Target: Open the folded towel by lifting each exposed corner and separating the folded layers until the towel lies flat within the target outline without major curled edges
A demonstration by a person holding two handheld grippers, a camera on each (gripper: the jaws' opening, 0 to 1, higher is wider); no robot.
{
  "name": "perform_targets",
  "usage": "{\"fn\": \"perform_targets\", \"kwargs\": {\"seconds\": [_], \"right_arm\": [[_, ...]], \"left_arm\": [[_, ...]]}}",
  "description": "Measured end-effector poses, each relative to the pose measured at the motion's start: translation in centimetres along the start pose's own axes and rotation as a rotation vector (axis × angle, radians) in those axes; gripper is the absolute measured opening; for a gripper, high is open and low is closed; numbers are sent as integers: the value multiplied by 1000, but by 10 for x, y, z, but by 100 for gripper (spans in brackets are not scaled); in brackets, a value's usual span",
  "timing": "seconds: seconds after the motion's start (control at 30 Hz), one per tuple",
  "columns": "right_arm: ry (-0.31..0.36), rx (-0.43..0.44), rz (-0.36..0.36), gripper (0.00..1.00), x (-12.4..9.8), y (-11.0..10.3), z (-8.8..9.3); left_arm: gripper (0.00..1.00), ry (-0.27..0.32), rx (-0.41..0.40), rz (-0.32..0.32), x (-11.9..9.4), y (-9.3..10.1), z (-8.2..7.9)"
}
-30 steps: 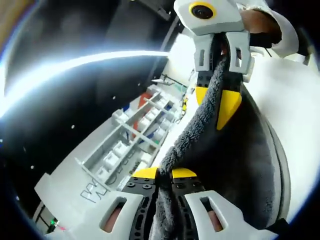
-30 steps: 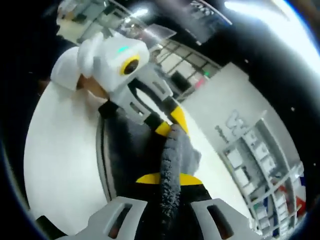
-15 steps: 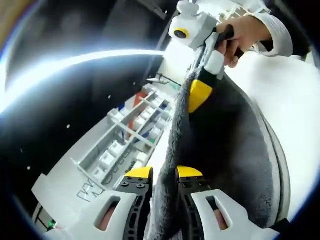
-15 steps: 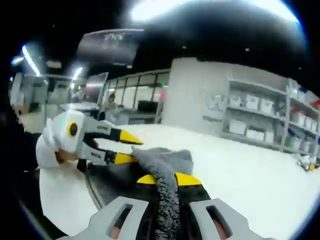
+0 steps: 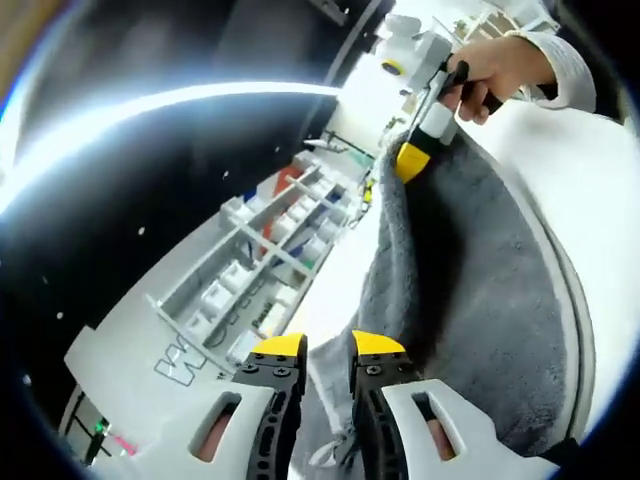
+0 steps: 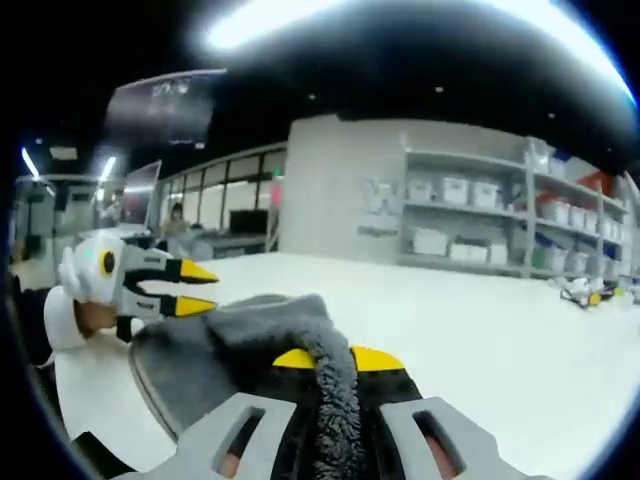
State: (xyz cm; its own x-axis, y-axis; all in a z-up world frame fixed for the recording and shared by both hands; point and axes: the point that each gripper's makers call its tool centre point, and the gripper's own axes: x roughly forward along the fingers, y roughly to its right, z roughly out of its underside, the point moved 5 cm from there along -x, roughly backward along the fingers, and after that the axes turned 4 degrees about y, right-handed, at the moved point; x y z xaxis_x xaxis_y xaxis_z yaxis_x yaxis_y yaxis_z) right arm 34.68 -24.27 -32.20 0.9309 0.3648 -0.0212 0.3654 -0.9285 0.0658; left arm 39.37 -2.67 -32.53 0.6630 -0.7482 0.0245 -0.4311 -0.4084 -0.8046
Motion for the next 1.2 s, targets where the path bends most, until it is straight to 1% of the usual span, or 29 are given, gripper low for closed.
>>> {"fn": "perform_targets", "kwargs": {"seconds": [0.07, 0.13, 0.27, 0.37, 0.47, 0.53, 0.57, 0.6, 0.63, 0.73, 0.83, 0.9, 0.93, 1.0, 1.03, 1.07, 1.1, 1.13, 1.2], "right_arm": [[-12, -32, 27, 2, -1, 5, 1], [-18, -49, 39, 2, -1, 8, 2], [-27, -37, 49, 3, -1, 16, 6], [-47, -31, 61, 4, -2, 22, 11], [-66, -18, 74, 5, -3, 29, 16], [-94, -20, 91, 6, -4, 34, 21], [-125, -60, 99, 7, -5, 37, 25], [-143, -88, 104, 9, -5, 39, 28], [-151, -90, 108, 10, -5, 40, 30], [-177, -78, 98, 10, -5, 42, 36], [-198, -76, 94, 12, -7, 44, 41], [-219, -81, 82, 14, -8, 45, 44], [-234, -87, 69, 14, -9, 44, 46], [-263, -99, 51, 14, -11, 43, 52], [-283, -111, 40, 14, -11, 43, 54], [-287, -123, 30, 14, -13, 42, 53], [-287, -130, 25, 14, -13, 41, 52], [-288, -138, 19, 14, -14, 41, 52], [-292, -166, -6, 14, -16, 37, 49]], "left_arm": [[15, -22, -21, -8, 0, -4, 6], [14, -39, -50, -7, -1, -6, 11], [14, -73, -90, -14, -2, -12, 22], [14, -102, -131, -21, -3, -15, 31], [14, -142, -201, -25, -3, -17, 43], [14, -155, -256, -20, -3, -18, 48], [13, -158, -278, -19, -3, -18, 50], [13, -165, -296, -17, -4, -19, 52], [13, -170, -297, -20, -4, -21, 55], [11, -204, -305, -30, -5, -22, 64], [7, -235, -339, -36, -7, -23, 73], [1, -237, -353, -28, -9, -23, 76], [0, -223, -385, -33, -8, -23, 76], [0, -240, -416, -34, -9, -23, 79], [0, -240, -426, -18, -9, -21, 79], [0, -239, -437, -17, -9, -20, 80], [0, -248, -481, -15, -10, -18, 81], [0, -254, -502, -8, -10, -16, 81], [0, -260, -525, -5, -11, -15, 82]]}}
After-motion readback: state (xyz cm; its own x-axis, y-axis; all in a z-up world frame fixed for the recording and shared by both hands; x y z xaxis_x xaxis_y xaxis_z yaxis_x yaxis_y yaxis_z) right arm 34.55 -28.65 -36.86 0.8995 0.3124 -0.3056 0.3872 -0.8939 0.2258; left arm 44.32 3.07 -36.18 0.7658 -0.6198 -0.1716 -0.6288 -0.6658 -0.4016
